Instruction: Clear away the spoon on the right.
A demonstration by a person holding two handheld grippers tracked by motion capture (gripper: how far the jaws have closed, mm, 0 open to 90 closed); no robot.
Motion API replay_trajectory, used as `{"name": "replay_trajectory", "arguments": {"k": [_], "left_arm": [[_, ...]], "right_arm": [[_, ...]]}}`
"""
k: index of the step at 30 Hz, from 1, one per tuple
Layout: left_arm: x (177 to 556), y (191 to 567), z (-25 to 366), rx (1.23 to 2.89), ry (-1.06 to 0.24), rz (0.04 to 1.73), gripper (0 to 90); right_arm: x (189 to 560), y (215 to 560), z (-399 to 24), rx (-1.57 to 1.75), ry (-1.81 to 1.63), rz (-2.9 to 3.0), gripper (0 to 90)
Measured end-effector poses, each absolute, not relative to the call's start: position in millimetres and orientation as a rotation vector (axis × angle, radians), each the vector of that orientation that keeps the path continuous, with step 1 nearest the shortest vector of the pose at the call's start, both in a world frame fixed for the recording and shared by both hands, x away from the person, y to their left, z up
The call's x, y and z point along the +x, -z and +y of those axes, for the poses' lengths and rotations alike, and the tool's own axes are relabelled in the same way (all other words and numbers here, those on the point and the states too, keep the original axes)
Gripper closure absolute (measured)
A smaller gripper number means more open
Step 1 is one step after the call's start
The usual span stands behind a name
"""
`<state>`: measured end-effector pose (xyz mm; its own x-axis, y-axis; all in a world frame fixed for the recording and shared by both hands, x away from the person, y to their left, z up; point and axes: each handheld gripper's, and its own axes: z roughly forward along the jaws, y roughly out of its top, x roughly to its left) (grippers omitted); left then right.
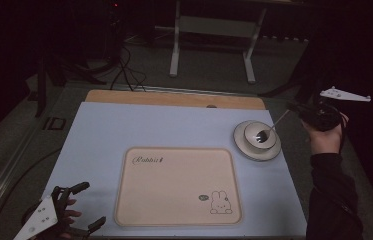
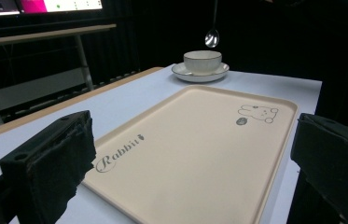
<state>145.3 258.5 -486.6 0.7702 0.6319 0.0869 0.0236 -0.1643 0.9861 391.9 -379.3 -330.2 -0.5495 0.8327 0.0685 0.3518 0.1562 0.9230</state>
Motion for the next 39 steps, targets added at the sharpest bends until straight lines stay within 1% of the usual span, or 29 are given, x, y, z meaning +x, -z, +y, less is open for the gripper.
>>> {"name": "replay_trajectory", "arguments": {"k": [7, 19, 31, 39], "left_arm": [[145, 487, 258, 1.671, -0.582, 0.521, 0.0], [145, 487, 258, 1.672, -0.580, 0.520, 0.0], [145, 487, 257, 1.674, -0.578, 0.516, 0.0], [145, 487, 257, 1.675, -0.577, 0.513, 0.0]], "right_arm": [[385, 324, -368, 1.015, -1.398, 2.057, 89.4], [370, 319, -333, 0.810, -1.419, 2.211, 89.4], [353, 317, -297, 0.603, -1.436, 2.303, 89.4], [346, 320, -278, 0.524, -1.449, 2.378, 89.4]]}}
